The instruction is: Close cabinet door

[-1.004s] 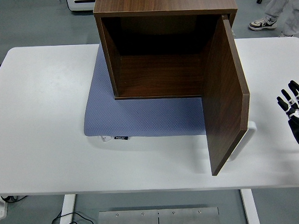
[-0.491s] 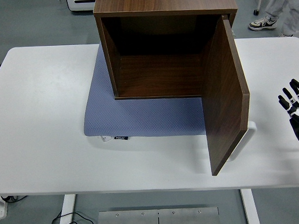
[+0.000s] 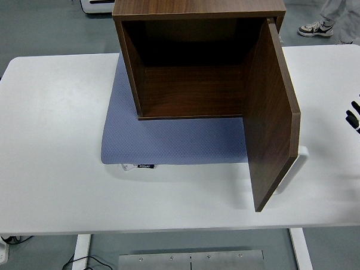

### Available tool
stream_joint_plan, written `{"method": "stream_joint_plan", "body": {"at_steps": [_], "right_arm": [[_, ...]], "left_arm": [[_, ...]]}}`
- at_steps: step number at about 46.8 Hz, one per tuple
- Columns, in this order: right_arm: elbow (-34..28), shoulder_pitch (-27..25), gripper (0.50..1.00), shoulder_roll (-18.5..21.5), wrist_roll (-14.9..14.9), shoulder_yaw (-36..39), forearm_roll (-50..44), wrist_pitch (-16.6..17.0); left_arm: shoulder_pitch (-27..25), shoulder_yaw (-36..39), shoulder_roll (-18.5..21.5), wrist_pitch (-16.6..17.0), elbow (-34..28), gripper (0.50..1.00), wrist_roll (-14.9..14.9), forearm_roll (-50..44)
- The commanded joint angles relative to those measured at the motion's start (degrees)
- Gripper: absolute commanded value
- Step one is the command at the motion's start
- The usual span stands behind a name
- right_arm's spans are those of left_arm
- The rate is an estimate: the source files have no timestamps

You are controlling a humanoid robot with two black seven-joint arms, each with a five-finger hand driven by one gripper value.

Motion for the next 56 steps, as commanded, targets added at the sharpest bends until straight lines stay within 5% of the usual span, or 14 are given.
{"method": "stream_joint_plan", "body": {"at_steps": [1,17,39,56], "right_arm": [[-0.1,0.0,1.000,-0.7,0.0,0.8,0.0,0.0],[-2.2,-0.1,1.000,-4.9,0.0,2.1,0.1,3.6],[-1.9,-6.7,1.000,-11.1,0.0,1.9,-1.5,17.7],[-0.5,-13.3,1.000,-11.4,0.0,1.9,-9.8,25.8]], "left_arm": [[0.0,0.0,0.0,0.0,0.0,1.000,0.0,0.0],[0.0,0.0,0.0,0.0,0.0,1.000,0.0,0.0],[0.0,0.0,0.0,0.0,0.0,1.000,0.0,0.0],[0.0,0.0,0.0,0.0,0.0,1.000,0.0,0.0]]}}
